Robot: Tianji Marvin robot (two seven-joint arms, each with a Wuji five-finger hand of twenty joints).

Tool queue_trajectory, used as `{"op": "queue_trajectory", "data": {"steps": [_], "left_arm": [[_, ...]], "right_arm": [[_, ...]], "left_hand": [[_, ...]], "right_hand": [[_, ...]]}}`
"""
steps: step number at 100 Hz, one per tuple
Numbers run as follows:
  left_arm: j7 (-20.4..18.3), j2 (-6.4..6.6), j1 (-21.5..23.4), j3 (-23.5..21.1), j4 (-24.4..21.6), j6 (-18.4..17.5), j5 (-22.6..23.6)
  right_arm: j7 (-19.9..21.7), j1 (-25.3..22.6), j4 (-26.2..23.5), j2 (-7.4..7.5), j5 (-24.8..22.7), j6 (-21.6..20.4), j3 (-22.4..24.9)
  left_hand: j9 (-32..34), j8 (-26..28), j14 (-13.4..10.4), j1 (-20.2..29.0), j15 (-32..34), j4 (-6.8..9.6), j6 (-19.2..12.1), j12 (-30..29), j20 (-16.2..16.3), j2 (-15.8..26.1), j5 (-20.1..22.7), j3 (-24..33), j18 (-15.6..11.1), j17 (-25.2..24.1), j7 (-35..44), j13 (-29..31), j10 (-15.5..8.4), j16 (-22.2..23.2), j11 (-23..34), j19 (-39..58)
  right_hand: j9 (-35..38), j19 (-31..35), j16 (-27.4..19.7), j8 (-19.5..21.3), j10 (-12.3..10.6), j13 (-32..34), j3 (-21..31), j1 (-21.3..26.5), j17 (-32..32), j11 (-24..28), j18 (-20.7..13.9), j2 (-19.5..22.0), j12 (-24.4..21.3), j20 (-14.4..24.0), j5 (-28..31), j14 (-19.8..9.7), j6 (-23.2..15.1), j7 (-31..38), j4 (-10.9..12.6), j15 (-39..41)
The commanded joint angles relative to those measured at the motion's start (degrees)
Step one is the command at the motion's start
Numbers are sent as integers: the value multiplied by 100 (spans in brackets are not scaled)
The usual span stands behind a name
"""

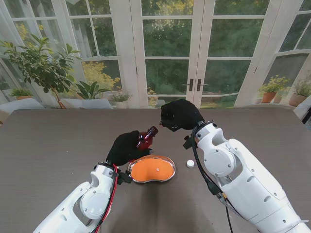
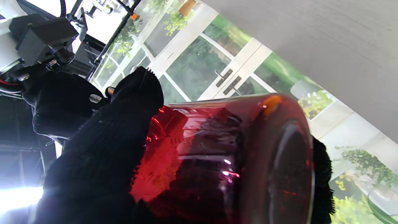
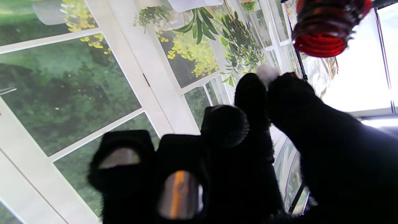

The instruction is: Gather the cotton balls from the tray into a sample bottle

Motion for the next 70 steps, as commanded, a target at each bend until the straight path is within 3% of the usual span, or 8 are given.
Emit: {"op": "queue_trajectory", "data": {"steps": [1,70], "left_arm": [[-78,-70,-36,20,-1,-15,-24],[140,-152,-200,151,206,-171,-109]], "right_arm": [[46,-68,-127,-32,34,-30,-1],[-40,-130,-242,-80,206,-51,-116]], "left_hand": [[335,90,189,1497,344,121,-1208,195,90,1752,746,1768,-234,-75,1583,254,-288,95,108,201],[346,93,200,1506,344,128,-1203,189,94,1747,751,1774,-218,-77,1575,260,-274,95,109,195]], "right_hand": [[355,470,103,165,154,71,219,55,166,205,55,53,64,129,85,-383,370,116,176,403],[361,480,108,173,154,70,223,54,167,193,68,46,77,132,87,-364,379,111,173,417]]}}
